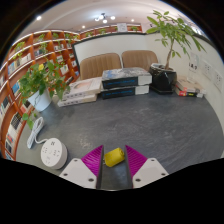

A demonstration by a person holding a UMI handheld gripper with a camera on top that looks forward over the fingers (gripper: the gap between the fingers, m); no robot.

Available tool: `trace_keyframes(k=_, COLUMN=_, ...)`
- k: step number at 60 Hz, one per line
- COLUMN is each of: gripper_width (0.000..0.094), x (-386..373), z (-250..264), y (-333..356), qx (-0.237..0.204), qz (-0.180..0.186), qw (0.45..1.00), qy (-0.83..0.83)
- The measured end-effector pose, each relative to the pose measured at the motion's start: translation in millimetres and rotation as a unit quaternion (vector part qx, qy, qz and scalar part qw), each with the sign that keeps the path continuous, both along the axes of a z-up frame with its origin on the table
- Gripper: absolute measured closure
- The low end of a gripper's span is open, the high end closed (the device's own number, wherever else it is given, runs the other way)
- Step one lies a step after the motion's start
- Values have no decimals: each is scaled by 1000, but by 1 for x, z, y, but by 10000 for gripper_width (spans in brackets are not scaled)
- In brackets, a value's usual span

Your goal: Unplug charger

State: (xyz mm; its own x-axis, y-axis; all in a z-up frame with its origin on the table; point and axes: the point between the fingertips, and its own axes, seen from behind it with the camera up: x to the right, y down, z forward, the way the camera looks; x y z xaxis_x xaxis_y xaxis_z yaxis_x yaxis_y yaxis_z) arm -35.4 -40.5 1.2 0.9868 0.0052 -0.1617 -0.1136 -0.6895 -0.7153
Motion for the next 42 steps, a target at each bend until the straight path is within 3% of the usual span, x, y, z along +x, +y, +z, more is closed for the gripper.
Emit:
trace_keyframes(k=14, gripper_width=61, x=25, z=103, y=3, qx=79, qz=-30, qw=996, qy=-24)
trace_keyframes(k=28, gripper_width=81, x=16, z=225, y=-48, qx=151, qz=-53, qw=987, qy=-15)
trace_keyframes(k=42, gripper_width=80, x=1, z=251, y=-127, qx=158, qz=-46, qw=984, qy=-70)
